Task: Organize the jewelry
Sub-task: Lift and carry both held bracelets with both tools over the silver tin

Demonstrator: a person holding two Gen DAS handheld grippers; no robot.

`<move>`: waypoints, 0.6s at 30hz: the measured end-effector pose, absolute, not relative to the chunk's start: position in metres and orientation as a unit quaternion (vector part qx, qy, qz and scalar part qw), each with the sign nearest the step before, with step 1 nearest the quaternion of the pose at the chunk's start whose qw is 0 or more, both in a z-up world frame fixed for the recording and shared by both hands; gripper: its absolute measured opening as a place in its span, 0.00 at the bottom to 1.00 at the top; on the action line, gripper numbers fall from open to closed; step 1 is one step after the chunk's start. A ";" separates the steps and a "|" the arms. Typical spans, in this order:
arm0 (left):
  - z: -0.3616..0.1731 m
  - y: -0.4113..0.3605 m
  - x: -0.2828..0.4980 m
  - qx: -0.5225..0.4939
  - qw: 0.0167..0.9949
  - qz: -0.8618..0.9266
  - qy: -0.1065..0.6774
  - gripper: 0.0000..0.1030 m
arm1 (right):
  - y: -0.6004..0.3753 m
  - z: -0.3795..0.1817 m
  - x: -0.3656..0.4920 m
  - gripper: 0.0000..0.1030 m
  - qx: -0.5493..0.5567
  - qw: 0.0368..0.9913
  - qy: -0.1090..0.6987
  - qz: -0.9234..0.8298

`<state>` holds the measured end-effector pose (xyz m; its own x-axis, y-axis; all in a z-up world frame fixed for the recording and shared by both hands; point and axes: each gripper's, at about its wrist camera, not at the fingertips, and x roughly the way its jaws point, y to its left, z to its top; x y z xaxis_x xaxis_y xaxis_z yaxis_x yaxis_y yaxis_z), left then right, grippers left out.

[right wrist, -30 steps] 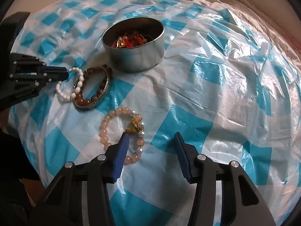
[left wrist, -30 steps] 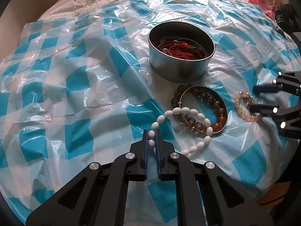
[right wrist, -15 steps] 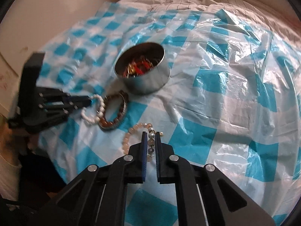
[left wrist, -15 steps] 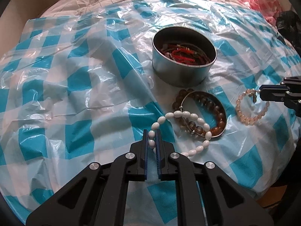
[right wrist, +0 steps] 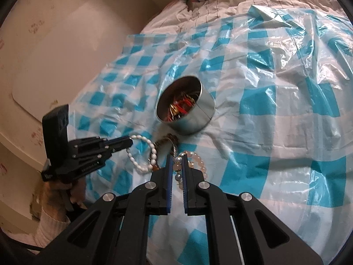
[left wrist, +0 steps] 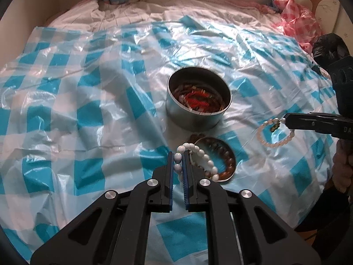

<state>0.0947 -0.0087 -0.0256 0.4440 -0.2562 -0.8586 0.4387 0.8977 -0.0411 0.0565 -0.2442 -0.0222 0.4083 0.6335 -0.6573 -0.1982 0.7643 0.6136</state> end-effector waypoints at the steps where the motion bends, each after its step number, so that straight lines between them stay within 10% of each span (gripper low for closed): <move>1: -0.023 -0.010 0.095 0.095 0.847 -0.205 0.481 0.07 | -0.245 -0.021 0.057 0.08 0.233 0.808 0.476 0.259; 18: 0.005 -0.029 0.096 0.107 0.882 -0.181 0.421 0.07 | -0.235 -0.010 0.071 0.08 0.285 0.805 0.433 0.288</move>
<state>0.0962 -0.0288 0.0049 0.5802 -0.2288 -0.7817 0.4097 0.9114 0.0374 0.0713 -0.2348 -0.0097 0.4591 0.7103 -0.5336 -0.2175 0.6722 0.7077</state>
